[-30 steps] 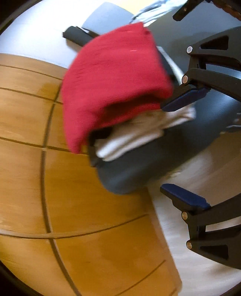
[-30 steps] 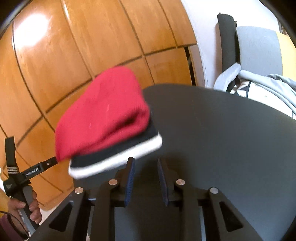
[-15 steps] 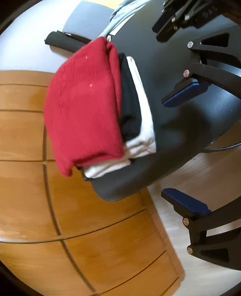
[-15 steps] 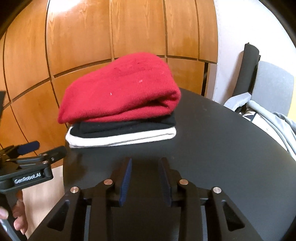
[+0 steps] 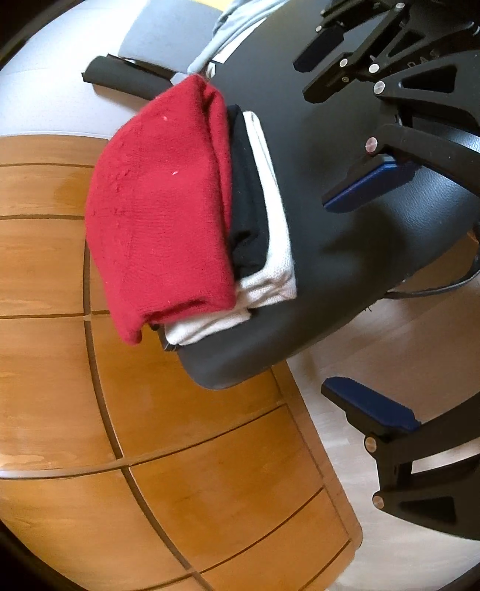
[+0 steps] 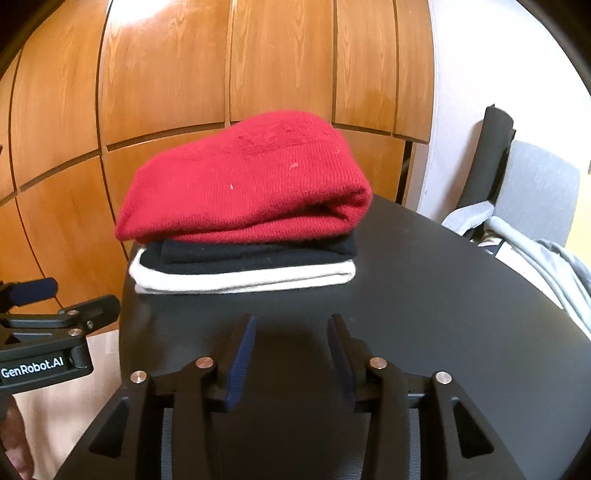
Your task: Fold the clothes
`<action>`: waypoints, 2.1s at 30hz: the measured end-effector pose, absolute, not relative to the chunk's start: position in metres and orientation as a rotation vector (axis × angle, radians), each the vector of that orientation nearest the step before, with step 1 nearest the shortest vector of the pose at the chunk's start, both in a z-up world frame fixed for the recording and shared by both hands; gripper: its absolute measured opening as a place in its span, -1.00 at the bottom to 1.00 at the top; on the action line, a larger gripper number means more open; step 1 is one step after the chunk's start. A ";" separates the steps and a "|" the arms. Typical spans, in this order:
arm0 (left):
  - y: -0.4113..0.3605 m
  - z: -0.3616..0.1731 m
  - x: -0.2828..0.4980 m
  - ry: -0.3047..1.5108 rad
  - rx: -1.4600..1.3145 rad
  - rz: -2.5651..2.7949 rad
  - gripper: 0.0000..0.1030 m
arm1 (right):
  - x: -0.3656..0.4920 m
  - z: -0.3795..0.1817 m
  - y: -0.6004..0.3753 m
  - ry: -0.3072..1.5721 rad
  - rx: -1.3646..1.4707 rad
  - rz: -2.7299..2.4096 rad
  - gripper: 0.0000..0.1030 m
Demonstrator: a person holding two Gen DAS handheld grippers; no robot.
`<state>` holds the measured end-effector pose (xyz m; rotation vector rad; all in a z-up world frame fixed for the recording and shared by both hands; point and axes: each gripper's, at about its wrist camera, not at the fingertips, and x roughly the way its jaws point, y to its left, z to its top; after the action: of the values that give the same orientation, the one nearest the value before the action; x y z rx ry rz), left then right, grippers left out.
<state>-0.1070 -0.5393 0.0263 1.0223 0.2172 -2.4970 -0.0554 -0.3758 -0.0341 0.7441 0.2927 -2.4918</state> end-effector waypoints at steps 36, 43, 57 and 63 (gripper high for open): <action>-0.538 0.025 -0.103 0.223 1.032 -2.512 0.97 | -0.051 -0.031 -0.371 0.255 0.684 -2.467 -0.04; -0.537 0.027 -0.098 0.260 1.004 -2.555 0.97 | -0.054 -0.031 -0.368 0.234 0.695 -2.463 0.05; -0.535 0.022 -0.101 0.243 1.068 -2.532 0.97 | -0.053 -0.032 -0.369 0.236 0.698 -2.465 0.07; -0.535 0.015 -0.101 0.236 1.099 -2.510 0.97 | -0.053 -0.032 -0.368 0.233 0.702 -2.463 0.08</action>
<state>-0.1005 -0.5345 0.0152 1.0991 0.2357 -2.5099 -0.0530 -0.3676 -0.0319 0.7022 0.2328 -2.4634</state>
